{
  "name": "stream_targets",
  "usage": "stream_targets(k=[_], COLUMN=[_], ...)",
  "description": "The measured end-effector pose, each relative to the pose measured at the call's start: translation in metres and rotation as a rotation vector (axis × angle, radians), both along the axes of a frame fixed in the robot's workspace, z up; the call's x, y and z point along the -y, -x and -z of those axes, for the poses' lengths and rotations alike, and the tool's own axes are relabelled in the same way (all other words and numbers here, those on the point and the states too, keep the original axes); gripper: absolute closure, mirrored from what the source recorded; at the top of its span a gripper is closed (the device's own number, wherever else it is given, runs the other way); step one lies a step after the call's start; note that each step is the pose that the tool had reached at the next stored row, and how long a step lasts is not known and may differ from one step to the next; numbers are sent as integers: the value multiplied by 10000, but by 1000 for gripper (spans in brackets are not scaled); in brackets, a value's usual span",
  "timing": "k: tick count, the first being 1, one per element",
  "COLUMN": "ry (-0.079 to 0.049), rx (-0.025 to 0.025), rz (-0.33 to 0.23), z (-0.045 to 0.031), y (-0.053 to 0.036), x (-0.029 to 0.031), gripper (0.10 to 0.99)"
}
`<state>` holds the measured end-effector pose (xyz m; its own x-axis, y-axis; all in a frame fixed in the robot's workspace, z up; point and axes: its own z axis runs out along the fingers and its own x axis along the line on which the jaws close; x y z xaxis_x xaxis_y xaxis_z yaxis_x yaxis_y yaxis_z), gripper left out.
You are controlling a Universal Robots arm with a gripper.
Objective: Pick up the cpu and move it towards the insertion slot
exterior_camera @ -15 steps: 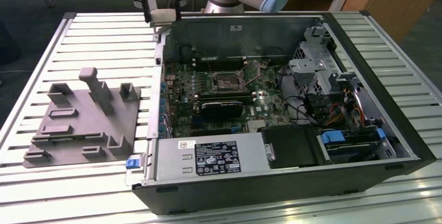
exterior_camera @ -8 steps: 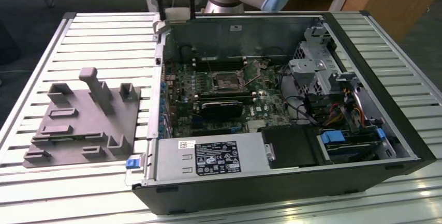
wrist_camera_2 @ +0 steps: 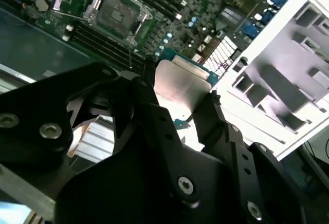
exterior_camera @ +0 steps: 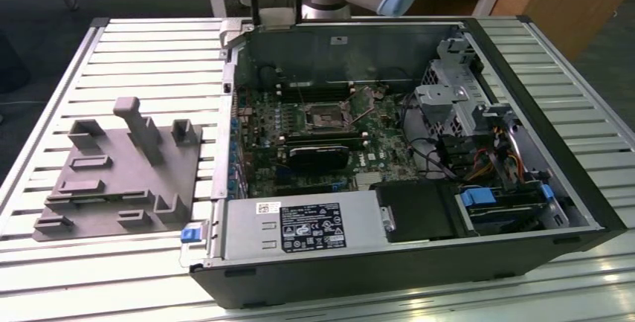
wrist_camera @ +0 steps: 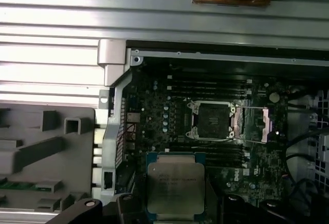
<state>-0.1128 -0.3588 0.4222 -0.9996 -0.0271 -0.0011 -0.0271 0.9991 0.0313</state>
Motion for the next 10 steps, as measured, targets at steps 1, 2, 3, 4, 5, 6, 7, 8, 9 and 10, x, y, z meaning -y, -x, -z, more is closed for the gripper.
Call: stream_targets(k=[1,2,3,4,5,6,7,8,9,10], ry=[0,0,2,1,0,0,1,1,0,1], rx=[0,0,-1,-1,0,1,0,0,1,-1], rz=[0,0,0,0,1,1,0,0,-1,-1], z=[3,6,9,11,14,17,19,22,25,27], y=[-23,-46,-70,-92,-111,-128,-145,-161,-177,-196], x=[-23,-45,-67,-88,-111,-137,-161,-184,-206,-225], gripper=[545,545,545,545,545,545,545,545,545,545])
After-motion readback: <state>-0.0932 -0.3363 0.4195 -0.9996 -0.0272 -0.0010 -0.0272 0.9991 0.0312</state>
